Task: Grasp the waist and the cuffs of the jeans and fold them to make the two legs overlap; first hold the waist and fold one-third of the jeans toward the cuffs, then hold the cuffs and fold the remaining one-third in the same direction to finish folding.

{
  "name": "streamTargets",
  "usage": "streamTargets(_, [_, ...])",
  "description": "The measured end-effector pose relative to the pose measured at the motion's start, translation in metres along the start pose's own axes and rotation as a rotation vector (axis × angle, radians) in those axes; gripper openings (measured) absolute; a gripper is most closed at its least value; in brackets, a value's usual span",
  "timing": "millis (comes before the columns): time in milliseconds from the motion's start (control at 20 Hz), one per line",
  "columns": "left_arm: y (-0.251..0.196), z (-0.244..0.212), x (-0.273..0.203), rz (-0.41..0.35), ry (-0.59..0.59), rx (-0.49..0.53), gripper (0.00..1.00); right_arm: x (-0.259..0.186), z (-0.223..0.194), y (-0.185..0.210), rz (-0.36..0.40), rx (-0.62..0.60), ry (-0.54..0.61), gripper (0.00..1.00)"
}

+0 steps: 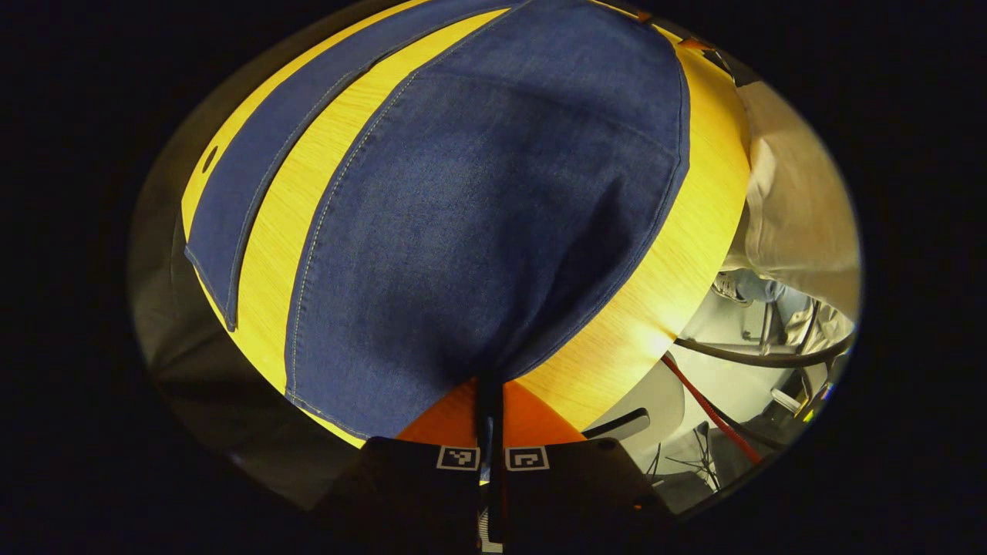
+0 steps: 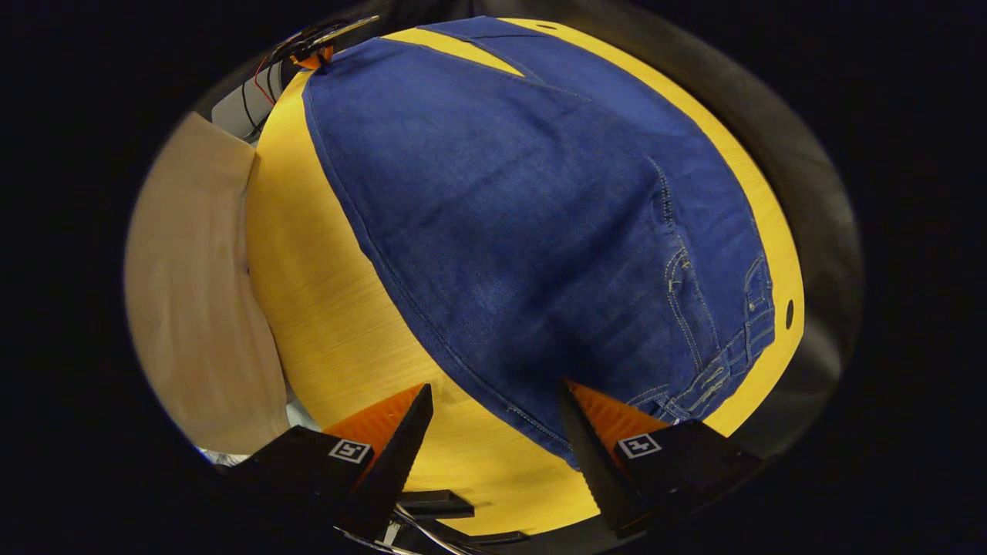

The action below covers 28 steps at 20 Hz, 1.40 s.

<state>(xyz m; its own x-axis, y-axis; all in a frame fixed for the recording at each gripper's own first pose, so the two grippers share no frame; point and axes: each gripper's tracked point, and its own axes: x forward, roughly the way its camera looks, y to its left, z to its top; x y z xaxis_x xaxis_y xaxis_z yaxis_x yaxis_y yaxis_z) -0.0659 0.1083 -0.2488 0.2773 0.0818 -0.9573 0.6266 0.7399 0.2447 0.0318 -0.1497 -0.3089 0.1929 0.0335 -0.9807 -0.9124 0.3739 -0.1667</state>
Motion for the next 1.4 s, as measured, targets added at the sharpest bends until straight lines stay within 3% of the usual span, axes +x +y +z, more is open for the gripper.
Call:
streamTargets(250, [0.0,0.0,0.0,-0.001,-0.003,0.002,0.0,0.005,0.001,0.001,0.022,0.001,0.031,0.96])
streamTargets(300, [0.0,0.0,0.0,-0.006,-0.006,-0.003,0.0,0.007,0.001,0.001,0.022,0.002,0.033,0.99])
streamTargets(500, [0.0,0.0,0.0,-0.03,-0.005,-0.025,0.0,0.006,-0.003,0.001,0.011,0.04,0.067,0.98])
streamTargets(750, [0.0,0.0,0.0,-0.045,-0.007,-0.03,0.0,0.007,0.001,-0.001,0.009,0.107,0.042,0.58])
streamTargets(800, [0.0,0.0,0.0,-0.047,-0.009,-0.027,0.0,0.006,0.003,0.001,0.004,0.114,0.034,0.55])
streamTargets(850, [-0.001,0.0,0.0,-0.05,-0.009,-0.022,0.0,0.005,0.004,0.001,-0.003,0.121,0.031,0.41])
streamTargets(900, [-0.001,0.0,0.0,-0.057,-0.009,-0.02,0.0,0.005,0.006,0.0,-0.015,0.122,0.027,0.35])
streamTargets(950, [-0.002,0.0,-0.001,-0.064,-0.009,-0.017,0.0,0.0,0.008,-0.004,-0.031,0.123,0.025,0.19])
streamTargets(1000, [-0.003,0.0,-0.001,-0.07,-0.007,-0.016,0.0,-0.003,0.009,-0.005,-0.046,0.134,0.031,0.13])
streamTargets(1150, [-0.003,-0.002,0.0,-0.069,-0.003,0.011,0.0,-0.005,0.005,0.0,-0.063,0.185,0.067,0.04])
streamTargets(1250, [-0.007,-0.007,0.001,-0.078,0.014,0.043,0.0,-0.007,0.008,-0.003,-0.068,0.224,0.08,0.03])
streamTargets(1400, [-0.012,-0.008,-0.013,-0.149,0.071,0.081,0.0,-0.015,0.01,-0.008,-0.104,0.277,0.058,0.0])
